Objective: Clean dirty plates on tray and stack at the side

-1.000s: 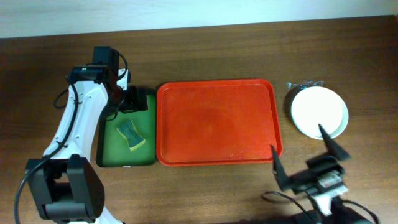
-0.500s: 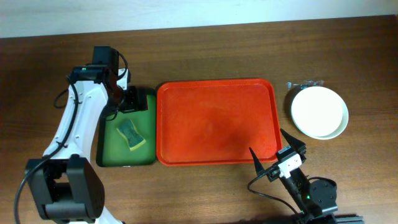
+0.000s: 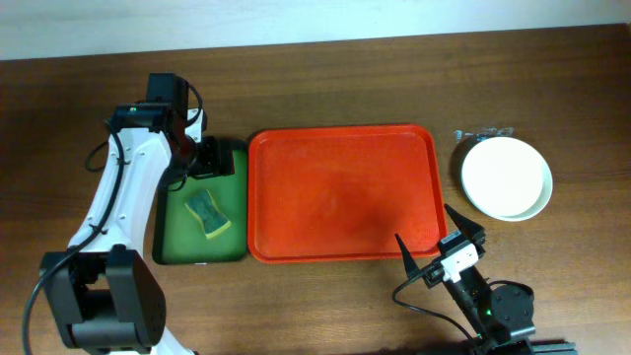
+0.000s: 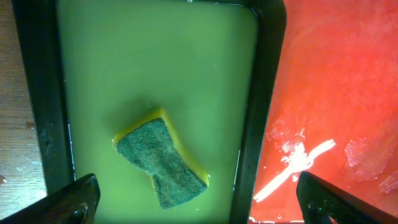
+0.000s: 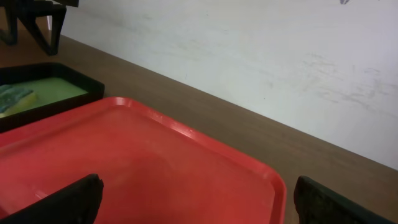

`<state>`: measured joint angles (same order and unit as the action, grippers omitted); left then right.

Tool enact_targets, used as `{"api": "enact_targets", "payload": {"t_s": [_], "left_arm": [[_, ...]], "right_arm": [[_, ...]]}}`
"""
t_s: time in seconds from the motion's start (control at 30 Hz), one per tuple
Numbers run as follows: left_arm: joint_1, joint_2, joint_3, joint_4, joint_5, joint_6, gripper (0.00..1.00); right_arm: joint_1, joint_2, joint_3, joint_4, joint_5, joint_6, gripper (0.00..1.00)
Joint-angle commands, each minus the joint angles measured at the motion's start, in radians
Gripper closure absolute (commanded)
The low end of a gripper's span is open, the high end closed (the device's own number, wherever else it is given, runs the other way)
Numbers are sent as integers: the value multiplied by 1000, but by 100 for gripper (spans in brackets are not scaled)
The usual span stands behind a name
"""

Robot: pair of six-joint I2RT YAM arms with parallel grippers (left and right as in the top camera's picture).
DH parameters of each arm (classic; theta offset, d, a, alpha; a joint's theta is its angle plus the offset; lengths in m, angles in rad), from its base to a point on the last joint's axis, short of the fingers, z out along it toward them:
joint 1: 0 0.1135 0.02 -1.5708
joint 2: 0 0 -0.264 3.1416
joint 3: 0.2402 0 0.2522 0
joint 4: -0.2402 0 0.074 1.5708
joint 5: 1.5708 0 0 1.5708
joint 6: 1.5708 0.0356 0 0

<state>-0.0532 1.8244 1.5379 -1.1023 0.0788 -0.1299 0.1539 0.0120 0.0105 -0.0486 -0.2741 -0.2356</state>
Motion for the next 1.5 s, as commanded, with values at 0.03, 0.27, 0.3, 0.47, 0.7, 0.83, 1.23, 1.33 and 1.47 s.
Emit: {"api": "enact_targets", "payload": {"t_s": [0.03, 0.27, 0.3, 0.47, 0.7, 0.83, 1.23, 1.33, 1.47], "left_arm": [[1, 5, 2, -1, 4, 16, 1], [1, 5, 2, -1, 4, 16, 1], [1, 5, 2, -1, 4, 16, 1], [1, 5, 2, -1, 4, 16, 1], [1, 9, 2, -1, -94, 16, 1], [-5, -101, 2, 19, -80, 15, 1], [-16, -1176, -88, 259, -39, 16, 1], [-16, -1497, -294, 261, -95, 16, 1], [-27, -1820, -619, 386, -94, 16, 1]], "right_arm": [[-4, -6, -5, -5, 5, 5, 2], [-4, -6, -5, -5, 5, 5, 2], [-4, -6, -5, -5, 5, 5, 2], [-4, -6, -5, -5, 5, 5, 2], [-4, -6, -5, -5, 5, 5, 1], [-4, -6, -5, -5, 5, 5, 1], [-4, -6, -5, -5, 5, 5, 2], [-4, -6, -5, -5, 5, 5, 2], [-4, -6, -5, -5, 5, 5, 2]]}}
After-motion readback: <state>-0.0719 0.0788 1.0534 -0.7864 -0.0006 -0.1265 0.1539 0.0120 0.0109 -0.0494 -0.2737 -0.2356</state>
